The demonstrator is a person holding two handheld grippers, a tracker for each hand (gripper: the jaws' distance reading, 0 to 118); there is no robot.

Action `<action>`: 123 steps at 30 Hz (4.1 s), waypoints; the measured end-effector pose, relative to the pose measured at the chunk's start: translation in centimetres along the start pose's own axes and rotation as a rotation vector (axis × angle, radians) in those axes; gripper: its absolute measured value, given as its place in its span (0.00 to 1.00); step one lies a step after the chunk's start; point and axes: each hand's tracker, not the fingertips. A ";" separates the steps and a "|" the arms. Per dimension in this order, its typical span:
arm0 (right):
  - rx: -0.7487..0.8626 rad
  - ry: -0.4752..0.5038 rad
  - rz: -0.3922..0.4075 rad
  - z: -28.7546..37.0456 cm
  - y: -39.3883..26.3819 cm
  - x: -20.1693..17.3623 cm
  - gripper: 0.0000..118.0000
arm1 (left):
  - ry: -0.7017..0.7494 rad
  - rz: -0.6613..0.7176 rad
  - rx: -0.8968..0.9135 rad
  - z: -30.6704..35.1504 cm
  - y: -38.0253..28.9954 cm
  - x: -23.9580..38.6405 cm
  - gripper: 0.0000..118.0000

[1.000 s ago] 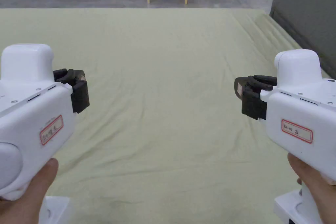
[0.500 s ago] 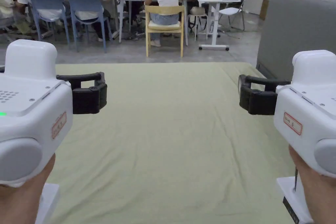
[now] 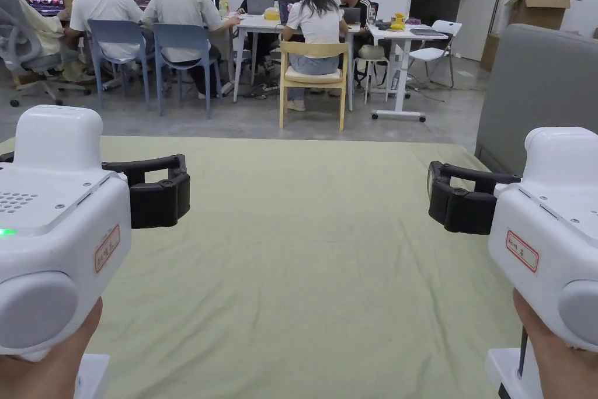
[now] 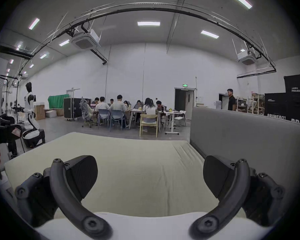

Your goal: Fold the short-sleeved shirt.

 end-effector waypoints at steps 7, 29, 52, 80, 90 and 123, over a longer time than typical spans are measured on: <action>-0.014 -0.005 0.051 0.1 0.4 -0.5 1.00 | 0.005 0.007 0.003 0.1 0.0 -0.5 1.00; -0.008 -0.010 0.066 0.7 1.7 -0.6 1.00 | -0.031 0.070 -0.022 -0.3 0.0 -1.1 1.00; -0.019 0.008 0.066 0.2 1.6 -1.3 1.00 | -0.030 0.067 -0.033 -0.5 0.0 -1.3 1.00; -0.030 0.022 0.048 0.3 1.2 -1.7 1.00 | -0.018 0.072 -0.067 -1.1 -0.9 -1.8 1.00; -0.034 0.026 0.048 0.1 1.2 -1.6 1.00 | -0.019 0.084 -0.063 -1.0 -1.0 -2.1 1.00; -0.009 0.008 0.029 0.4 1.1 -1.7 1.00 | -0.041 0.078 -0.058 -0.5 -0.6 -1.7 1.00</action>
